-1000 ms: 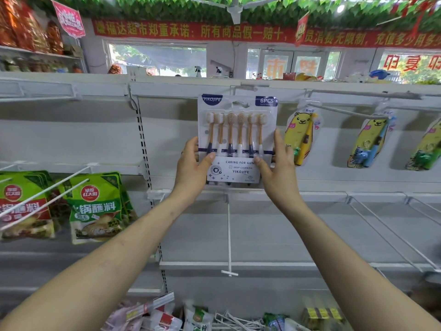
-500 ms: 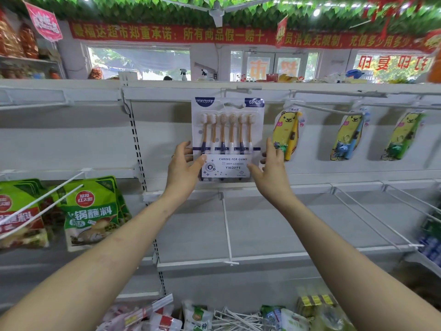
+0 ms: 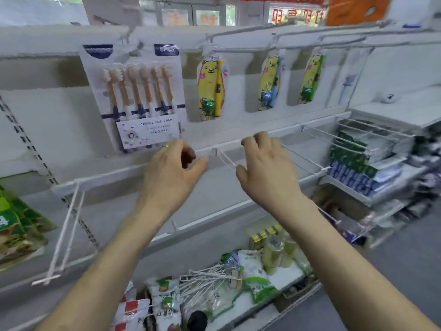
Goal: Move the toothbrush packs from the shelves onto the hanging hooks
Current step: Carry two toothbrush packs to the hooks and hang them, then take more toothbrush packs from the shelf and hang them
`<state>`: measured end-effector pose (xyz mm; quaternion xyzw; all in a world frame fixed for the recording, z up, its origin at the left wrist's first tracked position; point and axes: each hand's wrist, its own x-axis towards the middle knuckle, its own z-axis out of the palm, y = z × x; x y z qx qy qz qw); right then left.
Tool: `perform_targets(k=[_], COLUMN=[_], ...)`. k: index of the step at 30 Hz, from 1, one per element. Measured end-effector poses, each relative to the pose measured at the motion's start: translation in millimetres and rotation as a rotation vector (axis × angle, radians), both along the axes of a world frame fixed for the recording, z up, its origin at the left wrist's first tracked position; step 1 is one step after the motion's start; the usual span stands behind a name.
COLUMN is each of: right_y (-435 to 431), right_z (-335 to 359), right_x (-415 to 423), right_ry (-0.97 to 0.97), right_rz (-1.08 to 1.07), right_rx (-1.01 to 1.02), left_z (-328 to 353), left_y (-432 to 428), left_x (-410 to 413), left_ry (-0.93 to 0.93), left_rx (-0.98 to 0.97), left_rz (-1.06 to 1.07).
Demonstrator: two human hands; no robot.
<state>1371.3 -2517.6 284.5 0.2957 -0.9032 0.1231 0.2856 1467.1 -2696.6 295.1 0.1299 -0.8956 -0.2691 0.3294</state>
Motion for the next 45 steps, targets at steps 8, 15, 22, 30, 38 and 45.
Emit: perform_targets(k=[8,15,22,30,38,45], right_y=[178,382,566,707,840,977], right_z=[-20,-40,-53,-77,-87,-91], right_x=[-12,-53,-105,-191,-294,-363], right_ry=[0.009,-0.049,-0.224,-0.393,-0.433,-0.436], right_rz=[-0.287,-0.547,-0.763,-0.955,-1.113,-1.259], right_rx=[0.057,0.135,0.24,0.238,0.172,0.144], left_z=[-25,-34,-56,-84,-105,-107], left_y=[163,364,553,714,874,1047], left_x=[-78,-178,-277,-395,-536,-618], left_ry=[-0.096,-0.126,-0.251,-0.325,-0.295,-0.241], left_rx=[-0.157,-0.292,-0.553,-0.686,-0.734,-0.775], left_rz=[-0.26,-0.488,-0.689,-0.876,-1.044,-1.226])
